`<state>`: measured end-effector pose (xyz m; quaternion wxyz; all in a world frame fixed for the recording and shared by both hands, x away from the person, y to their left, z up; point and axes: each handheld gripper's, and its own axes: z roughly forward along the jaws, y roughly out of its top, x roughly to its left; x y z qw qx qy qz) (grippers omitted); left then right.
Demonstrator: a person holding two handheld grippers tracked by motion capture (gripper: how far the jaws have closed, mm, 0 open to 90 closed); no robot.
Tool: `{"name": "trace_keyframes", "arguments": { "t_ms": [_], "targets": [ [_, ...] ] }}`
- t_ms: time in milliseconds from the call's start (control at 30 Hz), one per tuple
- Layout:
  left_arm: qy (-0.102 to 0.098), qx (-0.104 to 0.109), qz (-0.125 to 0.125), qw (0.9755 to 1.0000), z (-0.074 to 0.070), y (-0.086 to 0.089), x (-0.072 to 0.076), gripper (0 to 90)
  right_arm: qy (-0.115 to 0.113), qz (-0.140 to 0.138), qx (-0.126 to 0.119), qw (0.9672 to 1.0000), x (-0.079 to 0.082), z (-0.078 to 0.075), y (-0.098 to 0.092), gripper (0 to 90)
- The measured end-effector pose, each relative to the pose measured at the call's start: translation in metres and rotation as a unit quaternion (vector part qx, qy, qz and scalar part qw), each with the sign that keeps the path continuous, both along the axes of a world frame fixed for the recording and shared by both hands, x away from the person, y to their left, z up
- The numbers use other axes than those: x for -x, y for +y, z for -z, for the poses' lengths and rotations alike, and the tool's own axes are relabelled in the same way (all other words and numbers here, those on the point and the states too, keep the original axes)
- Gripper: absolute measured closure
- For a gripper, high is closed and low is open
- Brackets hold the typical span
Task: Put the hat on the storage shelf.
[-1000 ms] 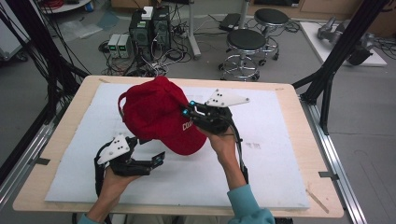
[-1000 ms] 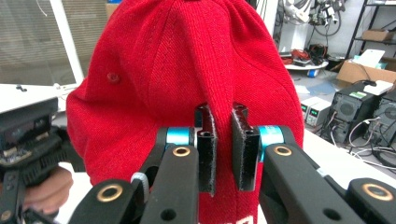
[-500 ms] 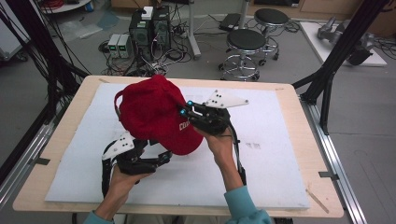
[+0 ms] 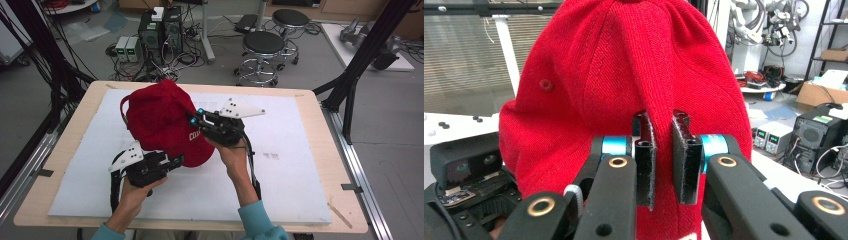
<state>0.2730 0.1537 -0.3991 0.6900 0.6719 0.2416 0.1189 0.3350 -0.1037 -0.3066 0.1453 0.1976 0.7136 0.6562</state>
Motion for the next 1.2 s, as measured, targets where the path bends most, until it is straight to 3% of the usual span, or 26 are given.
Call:
{"name": "trace_keyframes", "arguments": {
  "t_ms": [200, 367, 433, 467, 500, 533, 567, 600, 700, 733, 867, 1100, 1200],
  "targets": [
    [0.029, 0.015, -0.019, 0.9993, -0.002, 0.003, 0.000, 85.0, -0.007, -0.006, -0.005, 0.9999, 0.002, -0.001, 0.001, 81.6],
    [0.026, 0.012, -0.027, 0.9992, -0.003, 0.003, 0.001, 85.2, -0.012, -0.008, -0.006, 0.9999, 0.003, -0.001, 0.001, 78.0],
    [0.029, 0.006, -0.030, 0.9991, -0.004, 0.004, 0.001, 85.3, -0.012, -0.006, -0.009, 0.9999, 0.003, -0.002, 0.002, 64.6],
    [0.038, 0.005, -0.034, 0.9987, -0.003, 0.005, 0.001, 85.3, -0.008, 0.003, -0.020, 0.9998, 0.004, -0.002, 0.002, 46.6],
    [0.038, 0.005, -0.034, 0.9987, -0.003, 0.005, 0.001, 85.3, -0.008, 0.003, -0.020, 0.9998, 0.004, -0.002, 0.002, 46.6],
    [0.043, 0.005, -0.037, 0.9984, -0.004, 0.006, 0.000, 85.3, -0.005, 0.028, -0.011, 0.9995, 0.003, -0.004, 0.002, 26.3],
    [0.045, 0.006, -0.039, 0.9982, -0.004, 0.007, 0.000, 85.3, -0.005, 0.028, -0.011, 0.9995, 0.003, -0.004, 0.002, 26.3],
    [0.042, 0.005, -0.045, 0.9981, -0.004, 0.010, 0.000, 85.3, -0.007, 0.048, 0.004, 0.9988, 0.004, -0.005, 0.001, 8.8],
    [0.042, 0.003, -0.048, 0.9980, -0.005, 0.012, -0.001, 85.3, -0.013, 0.053, 0.026, 0.9982, 0.006, -0.004, -0.002, 1.9],
    [0.039, -0.005, -0.050, 0.9980, -0.006, 0.013, -0.001, 85.2, -0.018, 0.060, 0.046, 0.9970, 0.008, -0.004, -0.006, 2.0],
    [0.020, -0.031, -0.054, 0.9979, -0.014, 0.018, -0.004, 85.2, -0.016, 0.068, 0.067, 0.9953, 0.012, -0.002, -0.013, 2.0],
    [0.001, -0.051, -0.070, 0.9962, -0.031, 0.030, -0.012, 85.2, -0.014, 0.089, 0.072, 0.9933, 0.019, 0.002, -0.031, 2.0],
    [-0.016, -0.068, -0.083, 0.9941, -0.043, 0.040, -0.021, 85.2, -0.006, 0.103, 0.078, 0.9916, 0.025, 0.008, -0.045, 2.0]
  ]
}}
